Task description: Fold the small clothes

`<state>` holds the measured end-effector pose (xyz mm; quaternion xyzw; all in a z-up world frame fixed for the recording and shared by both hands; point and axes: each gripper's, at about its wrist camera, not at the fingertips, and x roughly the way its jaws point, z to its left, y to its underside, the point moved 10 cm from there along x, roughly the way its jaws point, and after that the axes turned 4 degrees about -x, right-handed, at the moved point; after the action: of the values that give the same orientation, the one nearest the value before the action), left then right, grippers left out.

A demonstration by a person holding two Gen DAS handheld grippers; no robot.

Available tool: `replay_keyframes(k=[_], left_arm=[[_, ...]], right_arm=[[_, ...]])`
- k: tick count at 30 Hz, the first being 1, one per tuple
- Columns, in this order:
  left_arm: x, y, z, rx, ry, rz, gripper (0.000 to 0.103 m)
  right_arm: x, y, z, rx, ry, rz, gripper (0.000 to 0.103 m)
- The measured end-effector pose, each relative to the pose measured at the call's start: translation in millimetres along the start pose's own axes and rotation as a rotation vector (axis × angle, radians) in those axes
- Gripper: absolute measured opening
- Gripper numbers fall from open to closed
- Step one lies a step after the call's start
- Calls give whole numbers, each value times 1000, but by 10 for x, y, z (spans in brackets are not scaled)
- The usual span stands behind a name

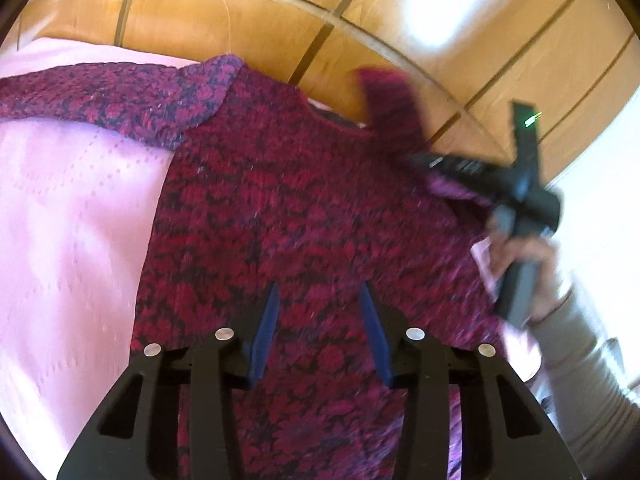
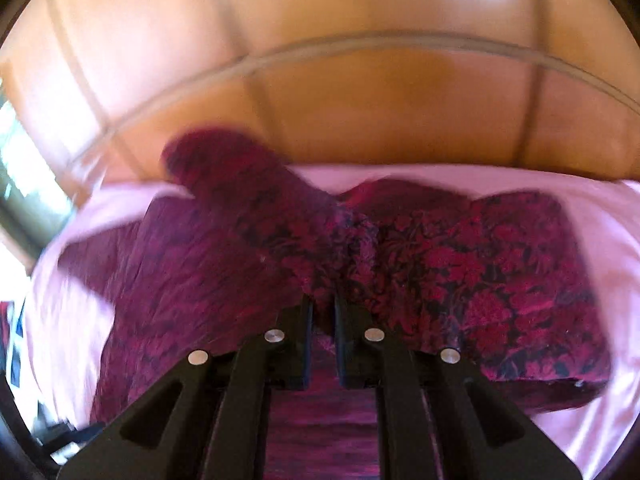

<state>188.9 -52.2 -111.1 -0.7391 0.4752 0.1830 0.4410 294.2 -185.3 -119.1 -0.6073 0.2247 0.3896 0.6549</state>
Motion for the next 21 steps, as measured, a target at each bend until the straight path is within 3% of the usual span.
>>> replay_keyframes(k=[4,8,10,14,19,21], left_arm=[[14,-248,-21,-39,42,-13,41],[143,-495,5,-91,65,-12,41],[250,-625,15,-119,79,-1,43],[502,-862,22,-177,87,14,60],[919,-1070,63,-208,49,43,60],[1064,-1104,59,-203,29,60,56]], right_arm=[[116,196,263,-100,0,28,14],[-165,334,323,-75,-70,-19,59],[-423,436,288,-43,-112,-46,64],[-847,602,24,81,-190,-94,77],[-1240,691,-644,277,-161,-173,79],[-1318,664,-902,339,-132,-203,80]])
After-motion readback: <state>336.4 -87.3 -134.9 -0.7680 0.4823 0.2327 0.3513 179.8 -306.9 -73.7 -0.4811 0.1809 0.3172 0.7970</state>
